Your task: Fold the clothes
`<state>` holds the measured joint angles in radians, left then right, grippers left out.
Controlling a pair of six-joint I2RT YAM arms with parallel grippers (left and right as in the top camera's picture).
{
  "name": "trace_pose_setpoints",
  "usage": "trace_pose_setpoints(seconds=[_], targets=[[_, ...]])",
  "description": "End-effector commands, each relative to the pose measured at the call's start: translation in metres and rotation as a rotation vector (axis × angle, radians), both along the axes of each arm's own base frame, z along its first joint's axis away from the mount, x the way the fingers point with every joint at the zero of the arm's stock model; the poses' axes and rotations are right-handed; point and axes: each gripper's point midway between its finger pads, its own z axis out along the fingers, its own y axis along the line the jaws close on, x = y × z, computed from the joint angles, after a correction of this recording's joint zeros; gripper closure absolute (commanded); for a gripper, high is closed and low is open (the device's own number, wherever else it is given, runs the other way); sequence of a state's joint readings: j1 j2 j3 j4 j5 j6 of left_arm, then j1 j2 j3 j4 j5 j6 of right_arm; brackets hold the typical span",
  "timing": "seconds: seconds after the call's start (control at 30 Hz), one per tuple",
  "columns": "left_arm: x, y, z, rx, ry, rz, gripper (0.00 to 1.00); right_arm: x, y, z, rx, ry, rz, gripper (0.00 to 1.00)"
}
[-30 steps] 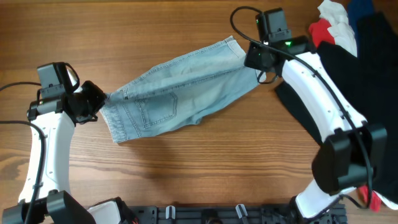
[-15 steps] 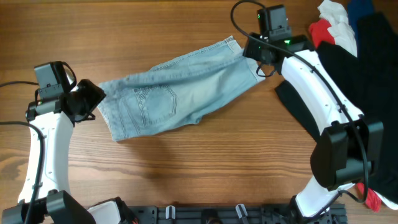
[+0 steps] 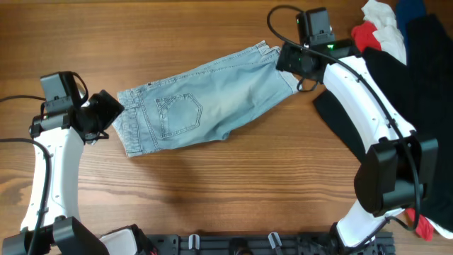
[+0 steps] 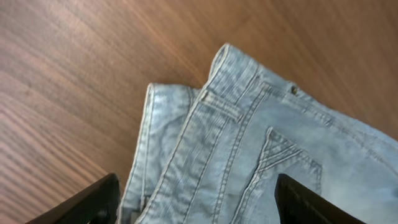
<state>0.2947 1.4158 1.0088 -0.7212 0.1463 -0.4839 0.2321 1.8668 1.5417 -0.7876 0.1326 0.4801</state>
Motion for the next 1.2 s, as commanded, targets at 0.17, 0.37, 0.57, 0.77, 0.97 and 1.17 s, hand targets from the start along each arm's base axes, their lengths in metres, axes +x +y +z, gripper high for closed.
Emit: trace_pose_setpoints(seconds=[0.17, 0.37, 0.57, 0.77, 0.97, 1.17], targets=[[-0.001, -0.003, -0.014, -0.031, 0.044, -0.009, 0.17, -0.030, -0.010, -0.021, -0.048, 0.154, -0.032, 0.09], [-0.005, -0.006, -0.054, -0.085, 0.168, 0.002, 0.15, -0.049, -0.013, -0.026, -0.047, 0.232, -0.066, 0.07], [0.012, -0.023, -0.064, -0.205, 0.127, -0.030, 0.22, -0.057, -0.014, -0.028, -0.038, 0.266, -0.093, 0.07], [0.041, -0.017, -0.053, -0.188, 0.000, -0.025, 0.21, -0.059, -0.012, -0.028, -0.030, 0.274, -0.090, 0.07], [0.068, -0.010, -0.055, -0.160, -0.095, -0.038, 0.20, -0.059, -0.010, -0.028, -0.019, 0.277, -0.087, 0.07], [0.089, -0.010, -0.058, -0.133, -0.157, -0.057, 0.18, -0.059, -0.010, -0.028, -0.019, 0.277, -0.087, 0.07]])
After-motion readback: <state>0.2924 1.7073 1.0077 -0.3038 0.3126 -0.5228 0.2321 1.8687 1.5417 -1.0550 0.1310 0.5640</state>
